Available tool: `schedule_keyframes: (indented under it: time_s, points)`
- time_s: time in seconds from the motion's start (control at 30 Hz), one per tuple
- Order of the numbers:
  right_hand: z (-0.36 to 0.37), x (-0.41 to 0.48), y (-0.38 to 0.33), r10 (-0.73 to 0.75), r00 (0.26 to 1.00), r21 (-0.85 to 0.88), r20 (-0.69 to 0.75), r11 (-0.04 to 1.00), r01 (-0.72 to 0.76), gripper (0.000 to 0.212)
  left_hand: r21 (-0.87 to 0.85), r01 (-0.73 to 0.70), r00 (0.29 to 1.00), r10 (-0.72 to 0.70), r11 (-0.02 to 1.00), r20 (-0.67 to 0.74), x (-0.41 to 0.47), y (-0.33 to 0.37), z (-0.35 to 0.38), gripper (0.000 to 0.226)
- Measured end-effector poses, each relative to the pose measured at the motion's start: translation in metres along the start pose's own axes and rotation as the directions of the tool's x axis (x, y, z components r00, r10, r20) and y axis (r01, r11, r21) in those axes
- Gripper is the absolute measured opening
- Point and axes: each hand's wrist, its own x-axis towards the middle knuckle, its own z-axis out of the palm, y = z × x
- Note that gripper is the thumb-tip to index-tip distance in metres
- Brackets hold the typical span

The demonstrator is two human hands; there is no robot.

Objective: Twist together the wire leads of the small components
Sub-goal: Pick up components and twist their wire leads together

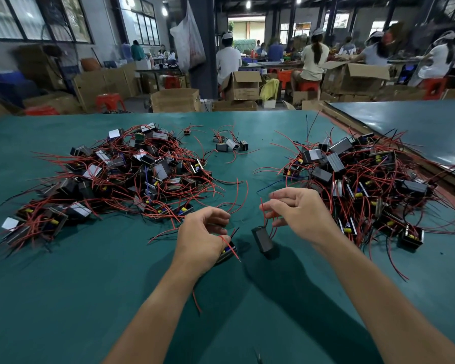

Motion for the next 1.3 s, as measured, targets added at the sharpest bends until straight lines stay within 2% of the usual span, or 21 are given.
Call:
schedule_keyframes:
  time_s: [0.13,0.27,0.5,0.63,0.7,0.8,0.87,0.93,0.97,1.03,1.1,1.13,1.23,1.3]
  points:
    - [0.000,-0.003,-0.005,0.026,0.999,-0.008,0.047,1.000,-0.025,0.014,-0.018,0.009,1.000,-0.009,1.000,-0.016,0.000,0.001,0.000,0.043]
    - [-0.001,-0.005,-0.010,0.034,0.997,-0.017,0.071,0.999,-0.033,0.020,-0.124,0.053,0.998,-0.056,0.991,-0.018,0.001,0.002,0.001,0.041]
    - [-0.003,-0.008,-0.013,0.027,0.997,-0.048,0.073,0.999,-0.024,0.023,-0.302,0.123,0.992,-0.126,0.945,0.011,0.002,0.006,0.000,0.019]
    - [-0.004,-0.010,-0.014,-0.020,0.996,0.032,0.091,0.999,0.017,0.029,-0.391,0.177,0.982,-0.186,0.903,0.014,0.002,0.011,0.000,0.013]
    - [-0.006,-0.010,-0.016,-0.007,0.989,0.143,0.147,0.990,-0.014,0.030,-0.423,0.198,0.978,-0.209,0.884,0.021,0.003,0.012,0.000,0.016]
    - [-0.010,-0.012,-0.019,0.028,0.944,0.316,0.328,0.939,-0.138,0.023,-0.442,0.215,0.974,-0.223,0.871,0.034,0.002,0.014,-0.001,0.022]
    - [-0.011,-0.011,-0.020,0.071,0.896,0.352,0.438,0.904,-0.244,0.033,-0.431,0.218,0.974,-0.221,0.875,0.045,0.001,0.015,-0.001,0.026]
    - [-0.009,-0.010,-0.018,0.132,0.880,0.299,0.457,0.909,-0.291,0.047,-0.403,0.212,0.977,-0.208,0.890,0.055,0.000,0.016,0.000,0.030]
    - [-0.007,-0.011,-0.016,0.149,0.891,0.237,0.428,0.934,-0.269,0.048,-0.393,0.210,0.977,-0.203,0.895,0.059,-0.001,0.016,0.000,0.031]
    - [-0.002,-0.013,-0.013,0.147,0.914,0.070,0.379,0.980,-0.187,0.032,-0.382,0.214,0.977,-0.204,0.899,0.068,-0.001,0.016,0.001,0.030]
    - [0.001,-0.014,-0.009,0.149,0.917,-0.058,0.369,0.989,-0.137,0.013,-0.376,0.221,0.975,-0.206,0.900,0.081,-0.002,0.016,0.002,0.028]
    - [0.002,-0.014,-0.006,0.148,0.916,-0.105,0.373,0.988,-0.117,0.010,-0.367,0.222,0.975,-0.202,0.903,0.093,-0.002,0.016,0.003,0.028]
    - [0.008,-0.016,-0.001,0.063,0.918,-0.242,0.392,0.970,0.037,0.022,-0.321,0.228,0.970,-0.185,0.919,0.159,-0.005,0.016,0.007,0.027]
    - [0.014,-0.017,0.004,-0.040,0.914,-0.320,0.403,0.930,0.181,0.017,-0.307,0.234,0.964,-0.179,0.922,0.199,-0.006,0.016,0.009,0.027]
